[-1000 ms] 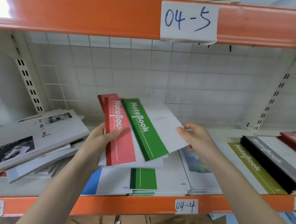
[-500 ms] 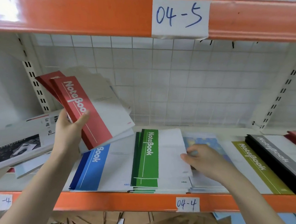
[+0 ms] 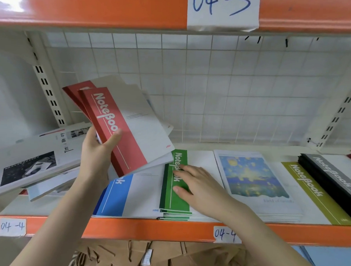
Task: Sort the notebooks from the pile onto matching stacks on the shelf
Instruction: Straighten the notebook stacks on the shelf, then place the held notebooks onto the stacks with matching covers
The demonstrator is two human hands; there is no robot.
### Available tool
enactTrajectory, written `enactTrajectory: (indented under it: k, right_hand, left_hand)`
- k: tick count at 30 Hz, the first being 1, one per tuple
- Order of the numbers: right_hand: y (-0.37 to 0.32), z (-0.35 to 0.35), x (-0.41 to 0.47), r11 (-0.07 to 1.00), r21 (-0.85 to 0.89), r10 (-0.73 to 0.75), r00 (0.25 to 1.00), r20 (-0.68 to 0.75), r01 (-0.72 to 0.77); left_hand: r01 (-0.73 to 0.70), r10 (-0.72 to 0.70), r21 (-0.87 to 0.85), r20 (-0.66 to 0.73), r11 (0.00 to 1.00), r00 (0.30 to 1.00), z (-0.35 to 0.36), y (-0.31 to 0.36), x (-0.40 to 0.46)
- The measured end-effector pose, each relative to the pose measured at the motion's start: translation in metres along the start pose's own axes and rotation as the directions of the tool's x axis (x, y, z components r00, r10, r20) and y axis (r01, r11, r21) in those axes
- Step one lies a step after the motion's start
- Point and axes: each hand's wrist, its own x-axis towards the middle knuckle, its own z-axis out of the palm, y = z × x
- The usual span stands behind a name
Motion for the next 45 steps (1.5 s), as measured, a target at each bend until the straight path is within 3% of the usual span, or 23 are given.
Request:
enactTrajectory:
  k: [19,21,23,26,29,32,35,41,45]
  right_hand:
    - [0.012,0.001,0.001,0.998,0.040,-0.047,0.999,-0.007,0.048]
    - [0.012,0.001,0.001,0.996,0.075,-0.046,0.998,-0.038,0.049]
    - [0.015,-0.003,-0.001,0.986,0.168,0.026,0.985,-0.169,0.003]
    - [0.025,-0.015,-0.005,0.850,0.522,0.304,0.877,-0.371,-0.074]
    - [0.036,-0.036,-0.013,0.592,0.804,0.461,0.840,-0.285,-0.052]
    - [0.043,-0.053,-0.031,0.576,0.801,0.457,0.877,-0.151,-0.162]
    - [0.059,-0.061,-0.055,0.511,0.832,0.500,0.862,-0.084,-0.215]
    - [0.114,-0.078,-0.111,0.366,0.923,0.635,0.756,-0.157,-0.116]
    - [0.157,-0.092,-0.149,0.360,0.926,0.714,0.673,-0.195,-0.113]
  left_hand:
    - [0.057,-0.056,-0.022,0.037,0.998,0.998,-0.002,-0.002,-0.010]
    - [0.070,-0.069,-0.035,0.048,0.997,0.996,0.001,-0.002,-0.011]
    - [0.087,-0.083,-0.046,0.070,0.995,0.994,0.005,-0.002,-0.012]
    - [0.112,-0.106,-0.052,0.114,0.992,0.988,0.016,-0.002,-0.015]
    - [0.140,-0.129,-0.051,0.183,0.989,0.975,0.039,-0.003,-0.024]
    - [0.148,-0.131,-0.048,0.259,0.988,0.957,0.076,-0.002,-0.043]
    - [0.193,-0.167,-0.050,0.322,0.980,0.932,0.115,-0.003,-0.066]
    - [0.335,-0.262,-0.089,0.453,0.938,0.852,0.186,-0.005,-0.107]
    - [0.408,-0.287,-0.101,0.559,0.908,0.778,0.244,-0.003,-0.132]
